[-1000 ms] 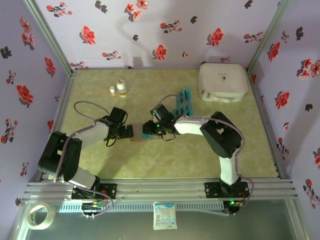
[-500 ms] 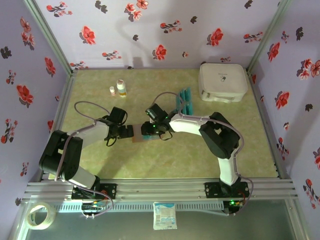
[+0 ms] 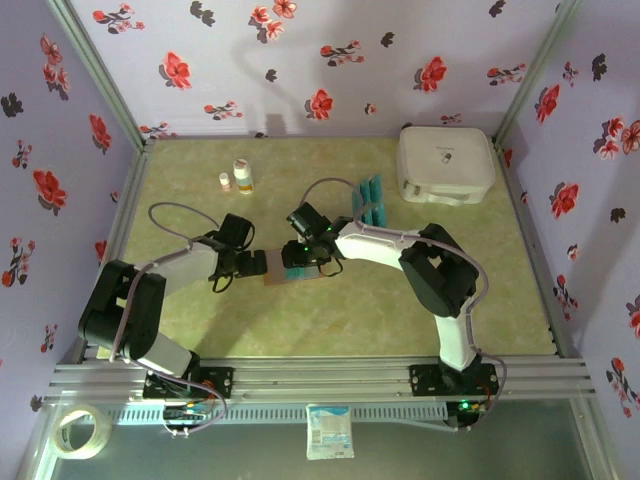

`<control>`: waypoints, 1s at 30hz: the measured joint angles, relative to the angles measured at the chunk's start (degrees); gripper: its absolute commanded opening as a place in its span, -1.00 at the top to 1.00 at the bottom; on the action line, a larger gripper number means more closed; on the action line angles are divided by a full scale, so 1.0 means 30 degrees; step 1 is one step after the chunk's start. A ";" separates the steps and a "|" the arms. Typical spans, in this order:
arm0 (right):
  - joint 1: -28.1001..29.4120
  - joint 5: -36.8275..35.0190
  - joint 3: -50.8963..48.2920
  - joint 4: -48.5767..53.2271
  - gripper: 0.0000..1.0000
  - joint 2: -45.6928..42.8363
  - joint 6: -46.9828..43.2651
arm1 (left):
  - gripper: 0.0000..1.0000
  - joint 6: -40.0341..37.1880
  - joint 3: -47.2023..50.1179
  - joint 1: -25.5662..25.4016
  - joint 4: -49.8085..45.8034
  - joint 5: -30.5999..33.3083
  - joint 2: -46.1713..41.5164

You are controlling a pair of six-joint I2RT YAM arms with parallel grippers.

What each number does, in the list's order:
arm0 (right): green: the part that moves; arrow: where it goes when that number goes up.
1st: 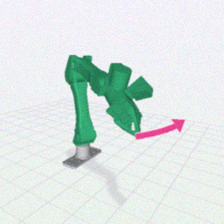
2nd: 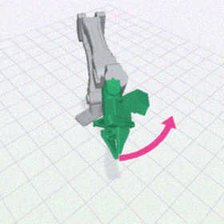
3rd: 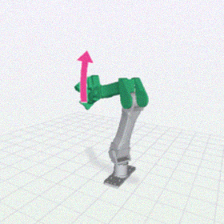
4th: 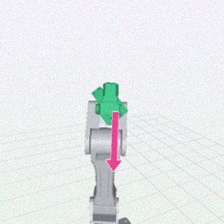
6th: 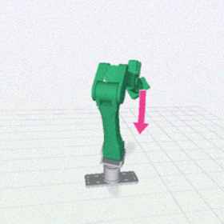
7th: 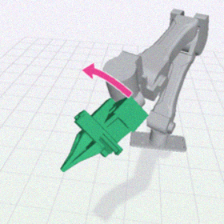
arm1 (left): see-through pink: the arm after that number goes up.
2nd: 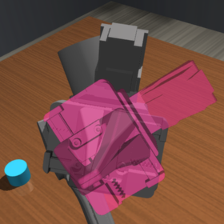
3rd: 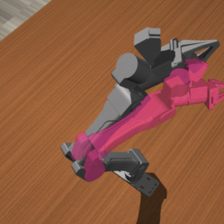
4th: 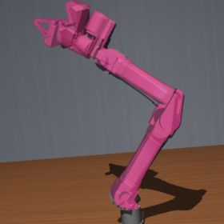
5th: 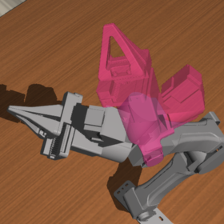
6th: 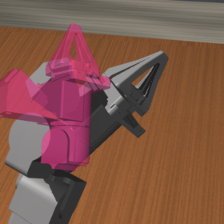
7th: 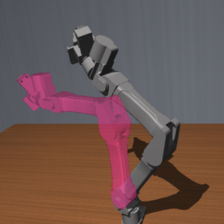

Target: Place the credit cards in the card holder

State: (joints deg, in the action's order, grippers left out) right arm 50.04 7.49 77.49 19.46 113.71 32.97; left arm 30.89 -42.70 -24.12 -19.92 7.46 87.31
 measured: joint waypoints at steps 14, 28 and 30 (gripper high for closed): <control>0.0000 0.0022 0.0488 0.0153 0.03 0.0576 0.0000 | -0.99 -0.0066 -0.0117 0.0007 -0.0051 0.0015 0.0168; 0.0000 0.0073 0.1297 0.0597 0.08 0.1195 -0.0015 | -0.99 -0.0073 -0.0517 0.0015 -0.0452 0.0080 0.0554; -0.0007 0.0073 0.1297 0.0634 0.09 0.1217 -0.0015 | -0.99 -0.0073 -0.0554 0.0015 -0.0488 0.0080 0.0576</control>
State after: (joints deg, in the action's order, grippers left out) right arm 50.02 7.70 81.38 21.37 117.36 32.93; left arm 30.68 -44.36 -24.08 -21.39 7.70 89.03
